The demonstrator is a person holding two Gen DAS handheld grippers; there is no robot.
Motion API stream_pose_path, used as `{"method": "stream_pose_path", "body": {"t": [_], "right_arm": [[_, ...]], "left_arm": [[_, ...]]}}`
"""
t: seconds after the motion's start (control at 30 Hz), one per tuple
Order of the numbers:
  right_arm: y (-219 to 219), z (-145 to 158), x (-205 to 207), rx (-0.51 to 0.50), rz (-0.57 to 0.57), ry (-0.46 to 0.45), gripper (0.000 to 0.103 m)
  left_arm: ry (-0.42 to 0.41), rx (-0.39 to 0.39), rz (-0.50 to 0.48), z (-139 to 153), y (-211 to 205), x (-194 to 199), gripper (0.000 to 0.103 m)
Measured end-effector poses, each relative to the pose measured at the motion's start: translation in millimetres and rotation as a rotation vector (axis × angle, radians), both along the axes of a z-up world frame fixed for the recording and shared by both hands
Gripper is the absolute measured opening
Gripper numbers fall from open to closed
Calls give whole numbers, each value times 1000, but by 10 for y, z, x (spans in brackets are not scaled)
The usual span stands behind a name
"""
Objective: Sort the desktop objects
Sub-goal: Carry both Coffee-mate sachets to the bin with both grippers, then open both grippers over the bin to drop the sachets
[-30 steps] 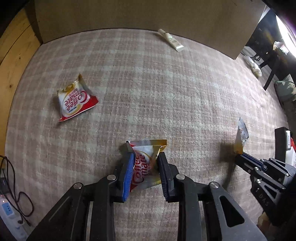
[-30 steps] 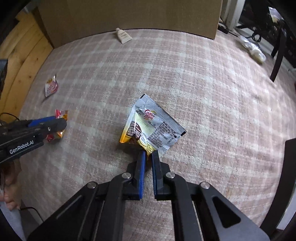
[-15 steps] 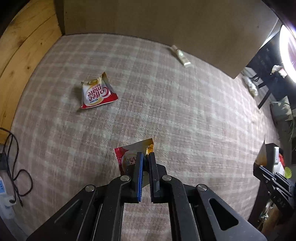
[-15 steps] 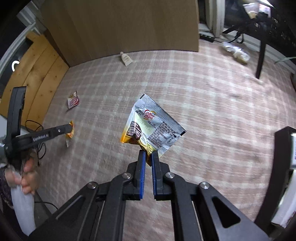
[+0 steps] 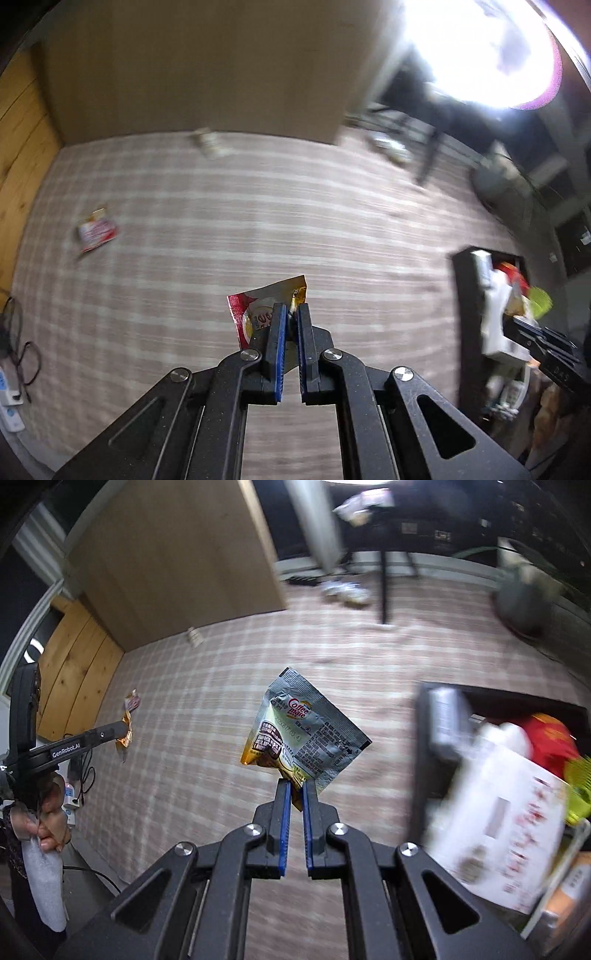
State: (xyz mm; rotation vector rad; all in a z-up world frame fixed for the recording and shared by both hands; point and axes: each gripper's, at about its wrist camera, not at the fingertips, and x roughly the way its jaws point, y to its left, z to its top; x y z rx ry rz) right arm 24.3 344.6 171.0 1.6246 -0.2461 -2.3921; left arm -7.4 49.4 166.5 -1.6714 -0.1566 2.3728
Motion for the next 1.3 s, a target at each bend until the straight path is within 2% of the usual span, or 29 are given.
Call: {"method": "stream_pose_path", "body": {"t": [0.03,0.17,0.2,0.3,0.43,0.6,0.77,1.0,1.03,1.07,1.1,1.13,1.2,1.3], "right_arm": [[145,35,51,3,-15,1,7],[766,137,279,22,-87,5,7],[966,165,357,30,-110,6,7],[1394,207,498,41,-158,5,7],[2013,242,655,65,-230,1,7],[2517,254,734,69,-266,-15,7],[2830,192,738,61,-274,-43,7],[2968,114,687,74,-251,-63,8],[2980,109,681,78,-245,-67,8],[2984,103,678,78,-241,-73,10],[2989,101,680,77,-241,-80,16],[3004,105,678,74,-244,-83,25],[3011,125,689,71,-247,-72,31],[3009,152,706,61,-256,-65,31]], "left_arm": [[4,9,-30,41,309,-184,5],[12,56,-148,259,1267,-219,5],[13,79,-213,282,1473,-170,5],[12,114,-304,410,2074,96,5],[1,148,-393,454,2712,388,5],[-6,167,-480,496,3383,654,5],[-31,186,-530,468,3861,814,5],[-57,189,-558,409,4277,912,6],[-67,194,-562,395,4318,904,11],[-80,194,-567,388,4347,902,23],[-85,202,-575,393,4359,907,27],[-71,197,-576,414,4355,917,29],[-34,165,-570,453,4328,935,29],[-45,170,-545,463,4232,885,29]]}}
